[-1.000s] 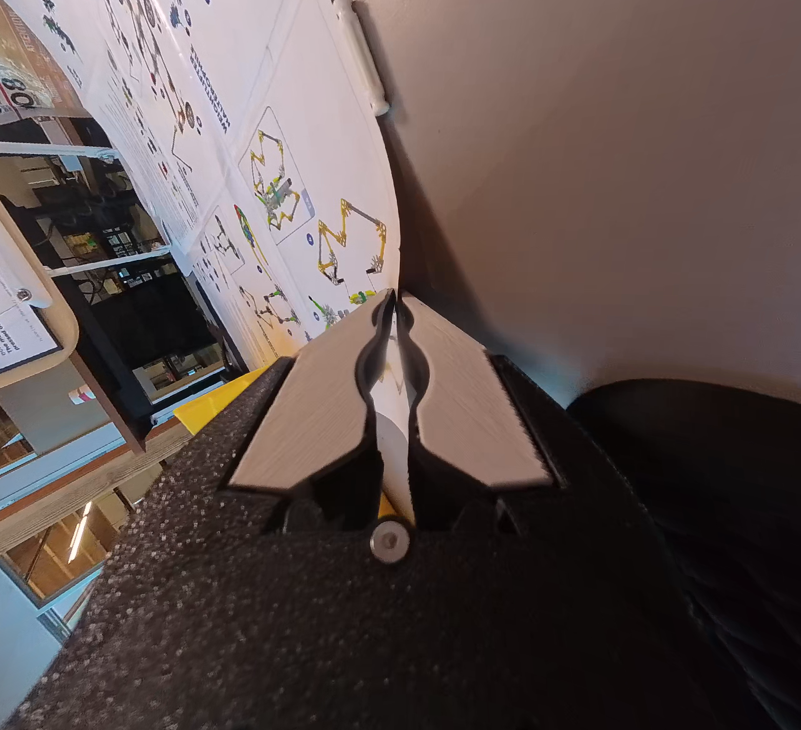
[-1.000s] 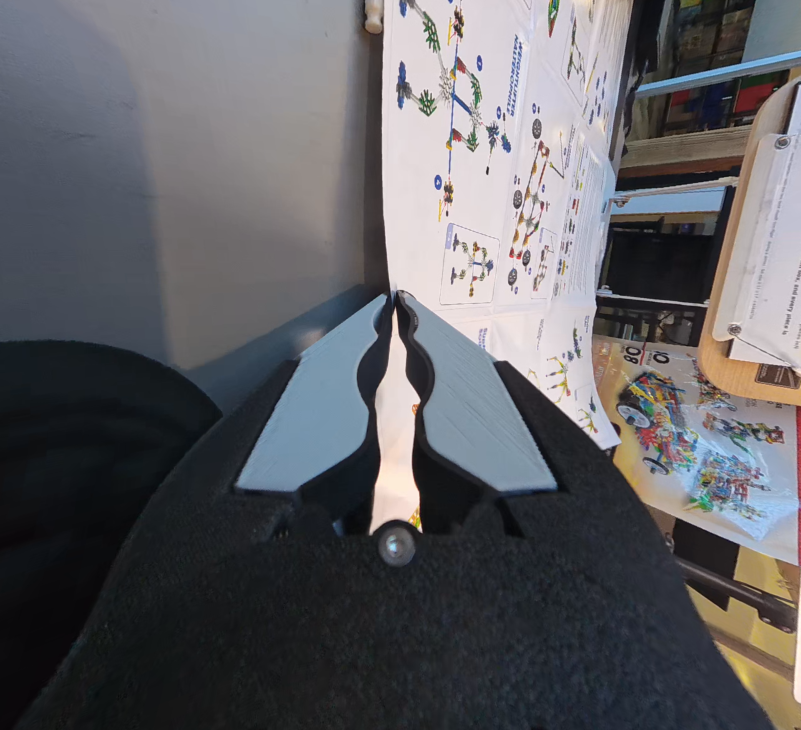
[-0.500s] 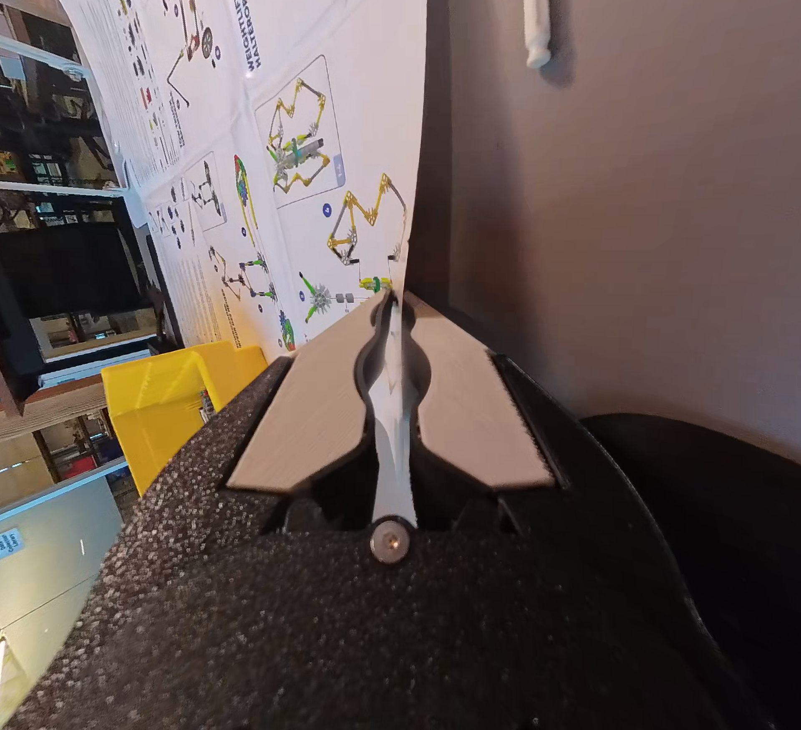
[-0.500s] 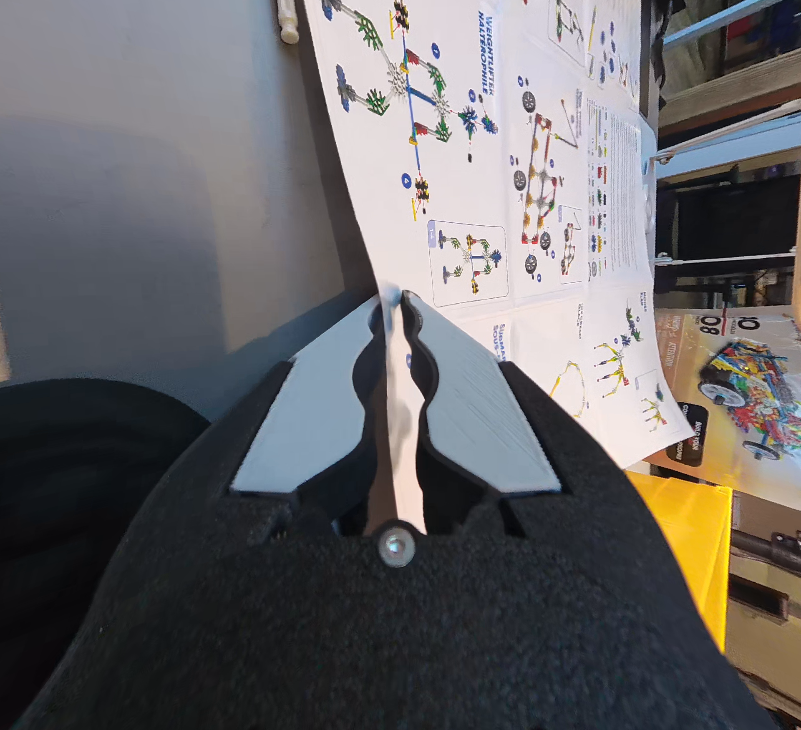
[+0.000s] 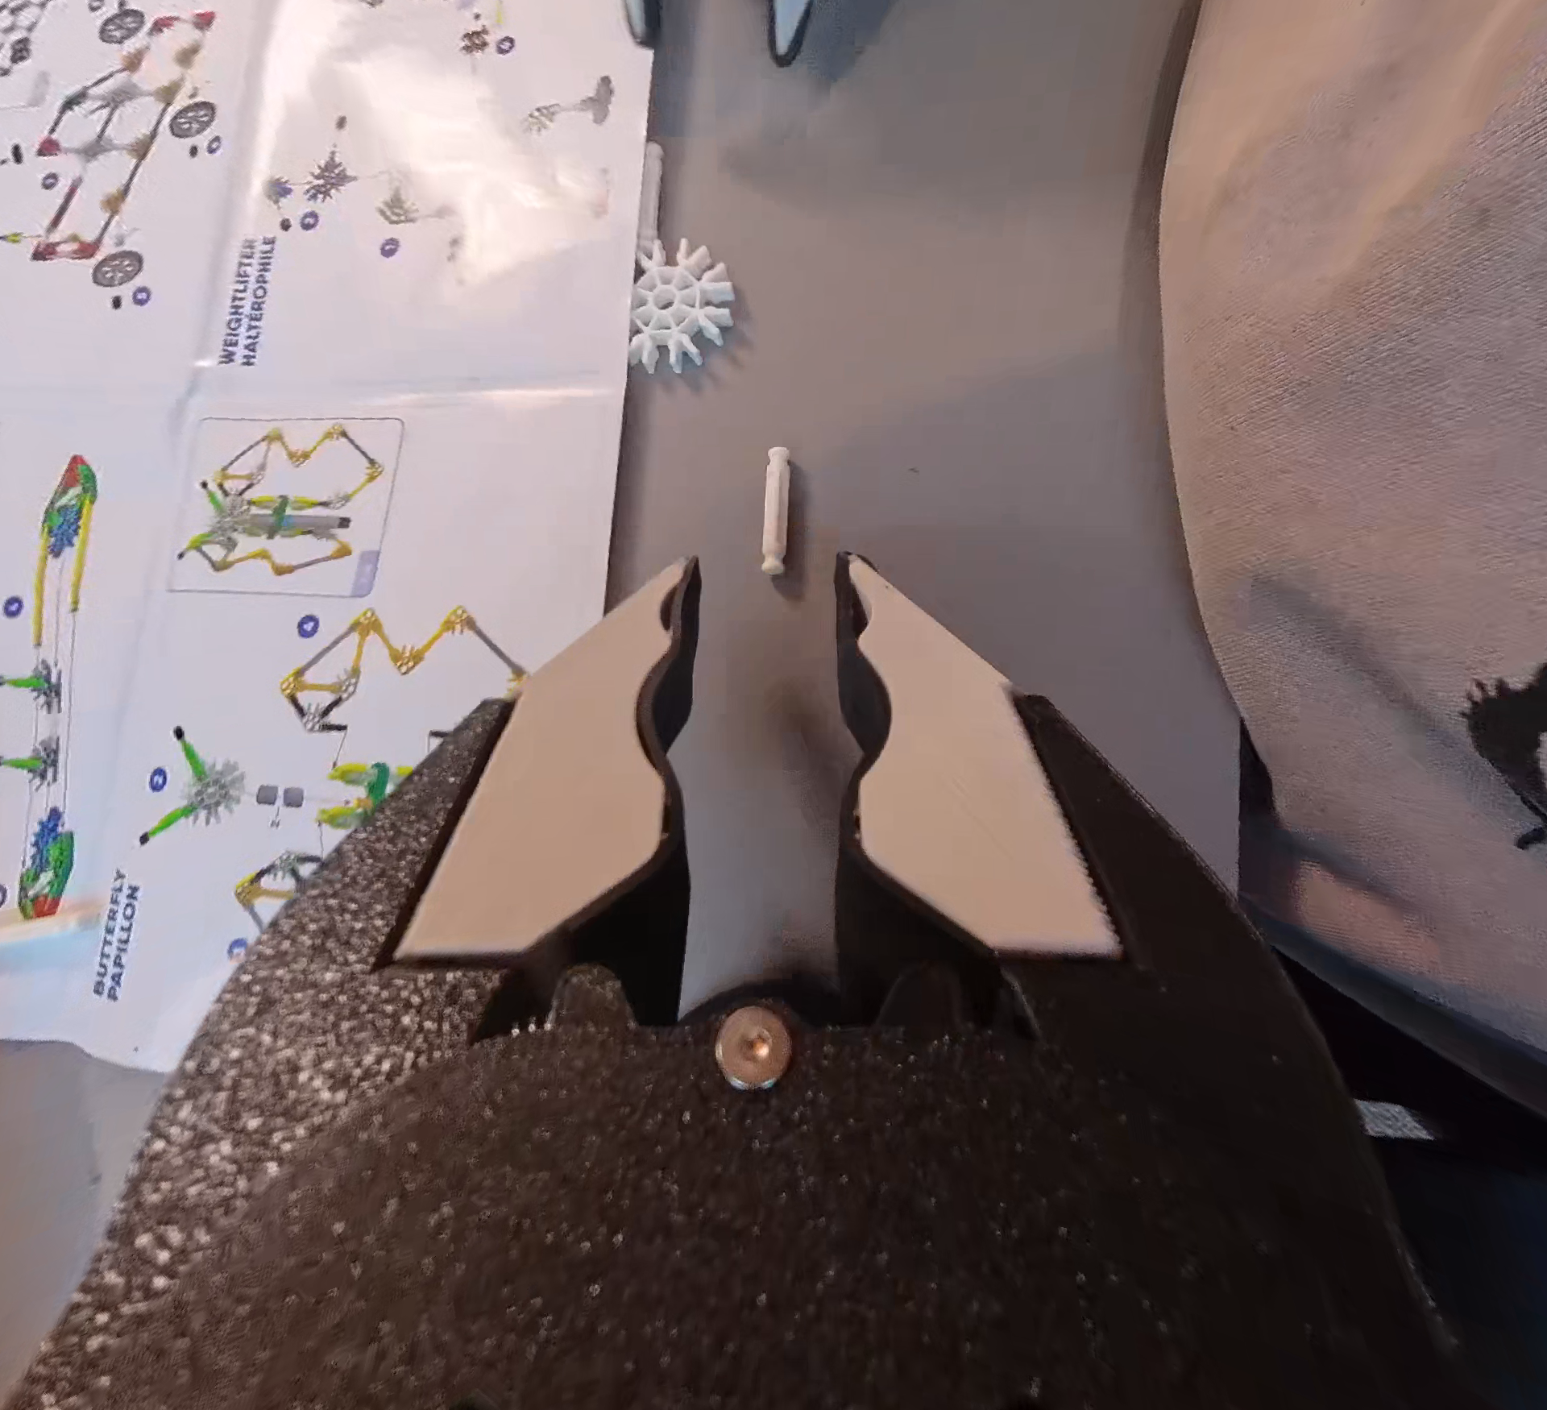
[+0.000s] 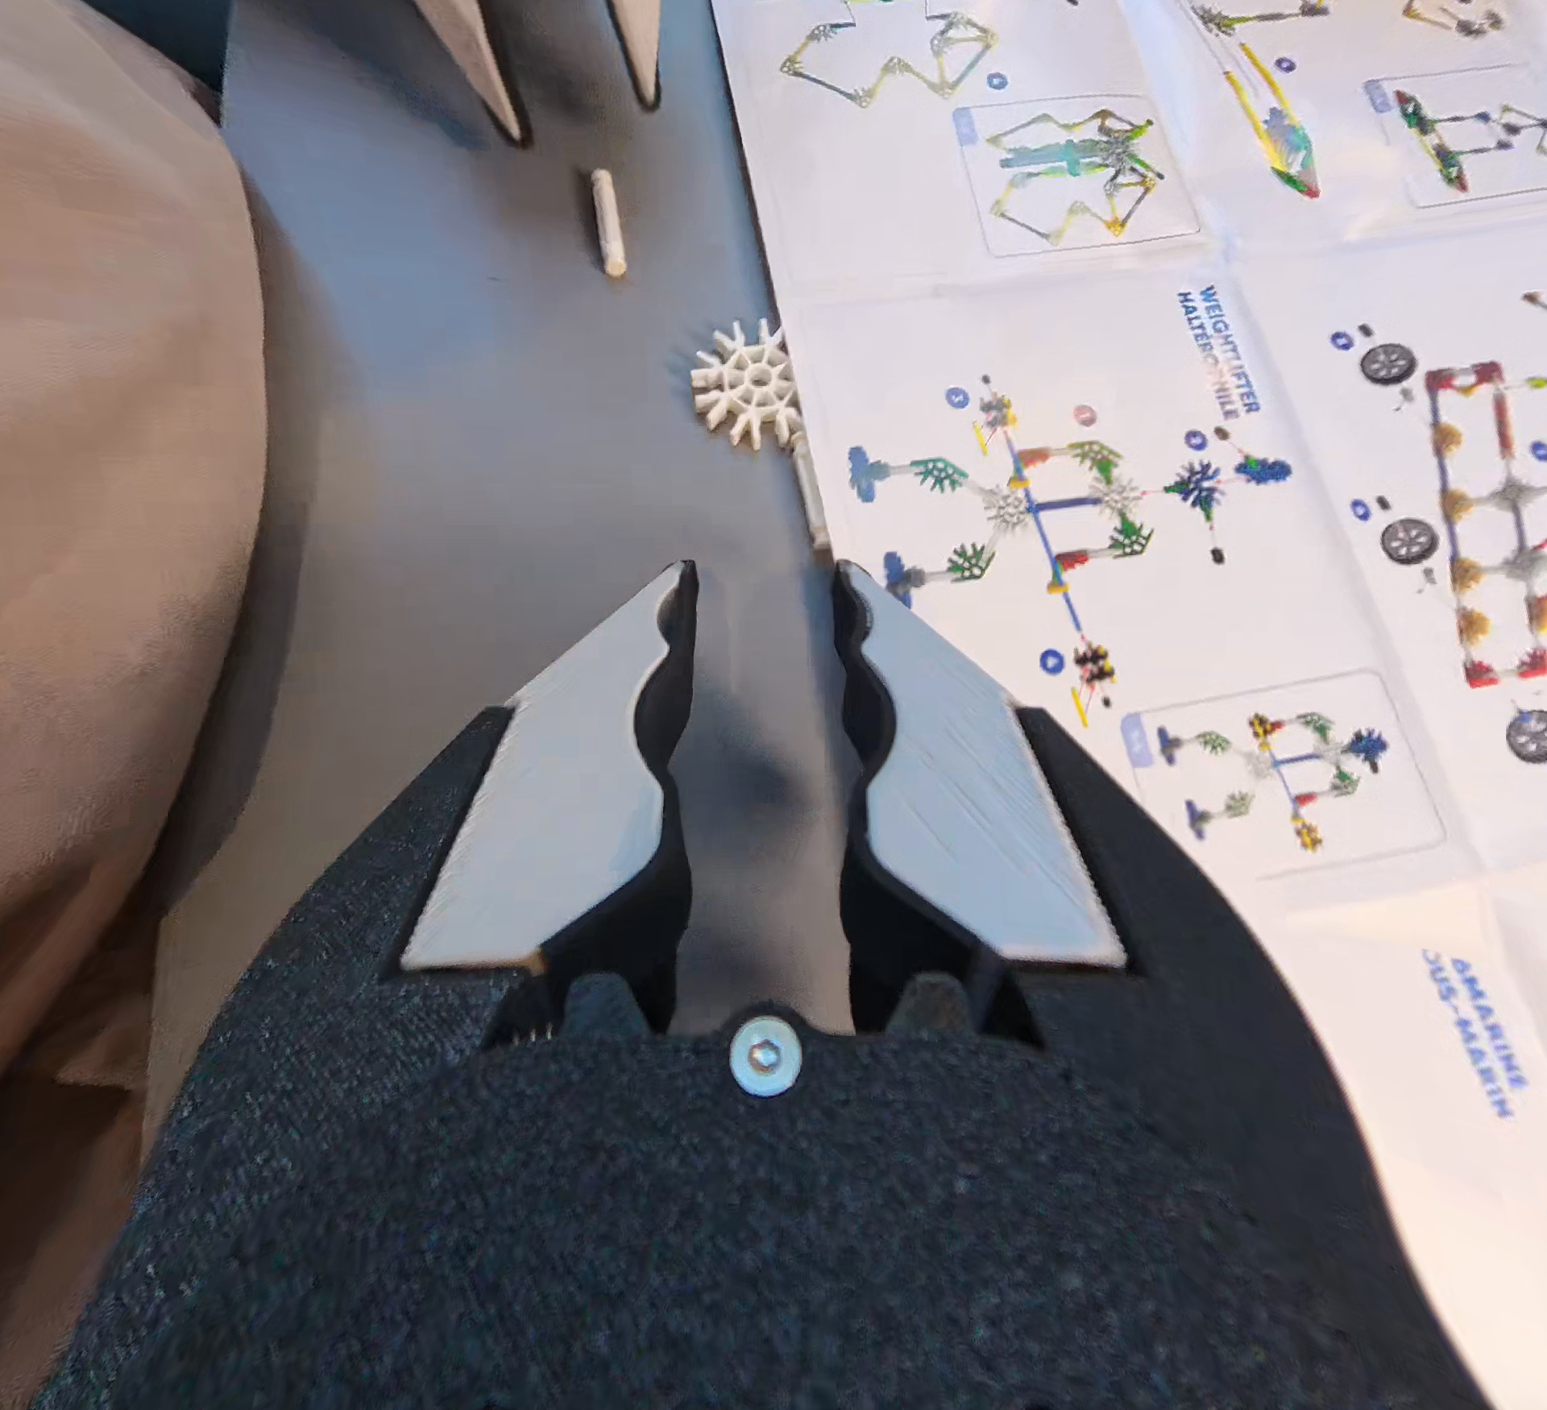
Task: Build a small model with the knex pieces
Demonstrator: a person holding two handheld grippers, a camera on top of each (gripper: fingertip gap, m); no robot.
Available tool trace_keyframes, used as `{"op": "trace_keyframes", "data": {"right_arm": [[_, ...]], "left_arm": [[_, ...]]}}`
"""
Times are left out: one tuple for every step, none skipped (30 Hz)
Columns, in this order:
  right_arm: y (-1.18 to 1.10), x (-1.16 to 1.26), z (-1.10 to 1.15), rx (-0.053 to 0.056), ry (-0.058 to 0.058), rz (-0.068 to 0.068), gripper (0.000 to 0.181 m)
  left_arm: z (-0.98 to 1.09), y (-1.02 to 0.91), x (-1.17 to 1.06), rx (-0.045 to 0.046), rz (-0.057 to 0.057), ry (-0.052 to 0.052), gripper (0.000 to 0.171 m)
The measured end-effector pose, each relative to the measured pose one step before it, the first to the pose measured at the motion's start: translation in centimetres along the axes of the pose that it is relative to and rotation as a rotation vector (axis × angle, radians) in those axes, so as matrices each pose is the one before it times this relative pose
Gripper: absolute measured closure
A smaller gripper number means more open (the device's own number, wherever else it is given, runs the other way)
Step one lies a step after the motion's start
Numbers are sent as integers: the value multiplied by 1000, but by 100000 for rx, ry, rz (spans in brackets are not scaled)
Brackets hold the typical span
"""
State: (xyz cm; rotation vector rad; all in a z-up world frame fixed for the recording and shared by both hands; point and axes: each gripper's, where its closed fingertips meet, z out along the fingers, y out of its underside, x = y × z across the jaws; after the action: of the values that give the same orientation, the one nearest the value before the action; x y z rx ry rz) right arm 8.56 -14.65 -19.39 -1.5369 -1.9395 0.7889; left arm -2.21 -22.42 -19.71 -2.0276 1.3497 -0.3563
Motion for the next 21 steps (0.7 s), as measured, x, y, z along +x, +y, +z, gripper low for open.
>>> {"op": "trace_keyframes", "data": {"right_arm": [[-593, 271, 453, 449, -790, 1172, 152], [-468, 133, 397, -52, -1892, 2468, 154], [-126, -34, 386, -1585, -2644, 1481, 154], [56, 96, 386, -2013, -887, -675, 156], [132, 146, 357, -2032, 119, -1711, 158], [205, -12, 337, -2135, -587, -1168, 160], [79, -100, 283, -1239, -889, -346, 161], [75, -170, 197, -938, -1221, -62, 163], [63, -88, 139, -653, -483, -156, 163], [82, -166, 65, -557, -820, -464, 164], [7, -303, -28, -30, -1521, -426, 167], [45, -457, -35, -284, -2356, -165, 168], [-10, -158, 9, -106, -306, -170, 169], [-4, 143, 46, -317, 1259, 109, 169], [-74, 82, 61, 3, 624, 495, 170], [-107, 200, 85, -20, 1052, 1037, 173], [-134, 126, 116, 87, 477, 859, 174], [-136, -137, 122, 148, -857, -15, 175], [-100, -340, 100, -89, -1670, -1113, 175], [-12, -372, 38, -401, -1554, -2280, 175], [26, -366, -37, -519, -1296, -2922, 175]], "left_arm": [[484, -31, 152, -604, 127, 1416, 144], [377, 16, 143, -802, -317, 1569, 149], [306, 136, -11, -1296, 452, 238, 154], [281, 242, -56, -1691, 1219, -372, 161], [188, 103, 43, -718, 1196, 124, 167], [40, -173, 53, 1079, 258, 480, 167], [57, 5, -78, -25, -470, 149, 168], [59, -17, -252, 262, -898, -836, 168], [51, -46, -221, 425, -960, -596, 168], [70, -26, -251, 117, -534, -832, 168], [66, -14, -338, -115, -208, -1449, 168], [69, -62, -194, 118, -123, -519, 168], [81, -105, -136, 292, 88, -122, 168], [87, -102, -199, 99, 276, -505, 168], [97, -74, -247, -178, 128, -708, 168], [81, -118, -257, 3, -36, -576, 168], [59, -160, -216, 176, -15, -198, 167], [44, -186, -234, 357, 136, -326, 168], [17, -167, -284, 355, 56, -675, 168], [-3, -99, -211, 183, -2, -146, 168], [-1, -30, -137, 199, -112, 148, 167]]}}
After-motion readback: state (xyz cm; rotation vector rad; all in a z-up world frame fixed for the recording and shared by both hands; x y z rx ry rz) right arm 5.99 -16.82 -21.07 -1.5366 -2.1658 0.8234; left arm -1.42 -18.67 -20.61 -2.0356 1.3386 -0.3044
